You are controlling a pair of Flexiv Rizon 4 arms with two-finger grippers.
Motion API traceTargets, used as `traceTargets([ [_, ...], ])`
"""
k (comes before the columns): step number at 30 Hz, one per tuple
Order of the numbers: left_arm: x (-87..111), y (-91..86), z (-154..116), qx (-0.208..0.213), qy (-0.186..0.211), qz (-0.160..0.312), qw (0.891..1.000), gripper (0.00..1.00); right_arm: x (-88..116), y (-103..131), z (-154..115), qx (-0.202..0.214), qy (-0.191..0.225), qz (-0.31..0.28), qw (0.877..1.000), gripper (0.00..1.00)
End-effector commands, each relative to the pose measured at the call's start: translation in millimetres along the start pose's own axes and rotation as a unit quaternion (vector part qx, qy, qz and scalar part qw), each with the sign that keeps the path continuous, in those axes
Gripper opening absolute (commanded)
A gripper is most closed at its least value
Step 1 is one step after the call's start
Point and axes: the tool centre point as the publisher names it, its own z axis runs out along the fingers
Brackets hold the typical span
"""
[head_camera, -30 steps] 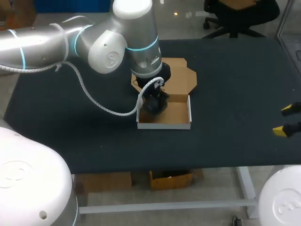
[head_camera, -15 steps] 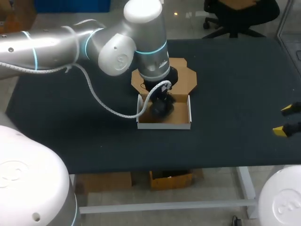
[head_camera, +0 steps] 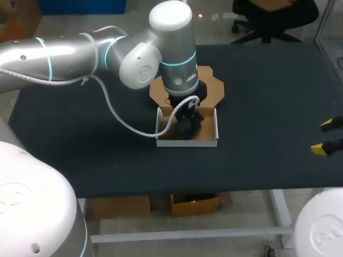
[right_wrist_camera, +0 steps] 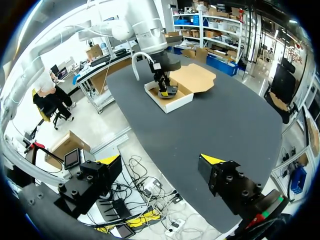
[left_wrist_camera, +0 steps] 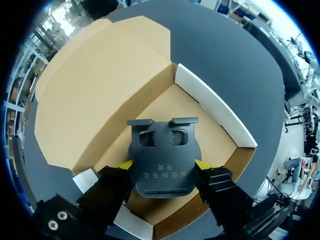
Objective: Assemble the packaging by folding the flat box into shape, placing the metal phone stand inside, and closing the box properly
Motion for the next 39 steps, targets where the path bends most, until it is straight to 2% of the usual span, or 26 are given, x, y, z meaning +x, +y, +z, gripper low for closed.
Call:
traceTargets([
  [1, 1.1, -4.8, 3, -0.006, -0.001, 0.001, 1.000, 0.00, 0, -1, -1, -0.002, 0.000, 0.000, 1.000, 1.00],
  [8, -0.4, -5.0, 7, -0.009, -0.003, 0.001, 1.000, 0.00, 0, -1, -1, -0.002, 0.000, 0.000, 1.000, 1.00],
  [9, -0.5, -5.1, 7, -0.009, -0.003, 0.001, 1.000, 0.04, 0, -1, -1, -0.002, 0.000, 0.000, 1.000, 1.00],
  [10, -0.5, -5.2, 7, -0.009, -0.003, 0.000, 1.000, 0.28, 0, -1, -1, -0.002, 0.000, 0.000, 1.000, 1.00],
  [11, -0.6, -5.2, 7, -0.009, -0.003, 0.000, 1.000, 0.41, 0, -1, -1, -0.002, 0.000, 0.000, 1.000, 1.00],
  [13, -0.4, -5.1, 8, -0.009, -0.004, 0.000, 1.000, 0.98, 0, -1, -1, -0.002, 0.000, 0.000, 1.000, 1.00],
  [14, -0.3, -5.0, 8, -0.009, -0.004, -0.001, 1.000, 1.00, 0, -1, -1, -0.002, 0.000, 0.000, 1.000, 1.00],
  [25, 1.5, 0.7, -3, 0.001, -0.010, -0.019, 1.000, 1.00, 0, -1, -1, -0.002, 0.000, 0.000, 1.000, 1.00],
  [32, 5.3, 6.1, -19, 0.010, -0.029, -0.079, 0.996, 1.00, 0, -1, -1, -0.002, 0.000, 0.000, 1.000, 1.00],
  [39, 4.7, 2.3, -25, 0.009, -0.033, -0.143, 0.989, 1.00, 0, -1, -1, -0.002, 0.000, 0.000, 1.000, 1.00],
])
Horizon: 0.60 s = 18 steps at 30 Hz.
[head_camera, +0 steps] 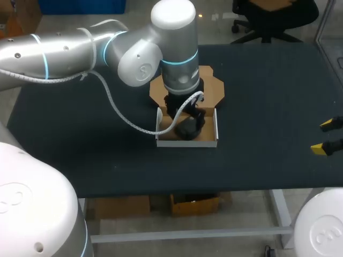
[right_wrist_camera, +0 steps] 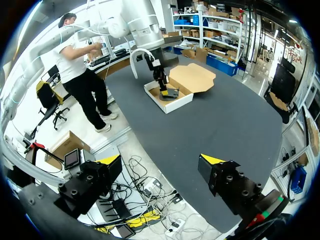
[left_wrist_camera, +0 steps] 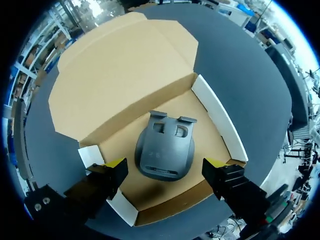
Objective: Assemble the packaging by folding the flat box into shape, placing the metal phone stand inside, and closing the box properly
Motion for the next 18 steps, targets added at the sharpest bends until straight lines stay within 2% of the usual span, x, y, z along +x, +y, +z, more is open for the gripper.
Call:
traceTargets([
  [1, 2.7, -2.5, -4.8, 0.000, -0.006, -0.022, 1.000, 1.00, 0.6, -0.6, -1.6, -0.002, 0.001, -0.001, 1.000, 1.00],
  [6, 2.9, -5.1, -6.2, 0.005, -0.019, -0.051, 0.999, 1.00, 0.6, -0.6, -1.6, -0.002, 0.001, -0.001, 1.000, 1.00],
  [18, 2.4, -5.4, -6.3, -0.002, -0.024, -0.047, 0.999, 1.00, 0.6, -0.6, -1.6, -0.002, 0.001, -0.001, 1.000, 1.00],
])
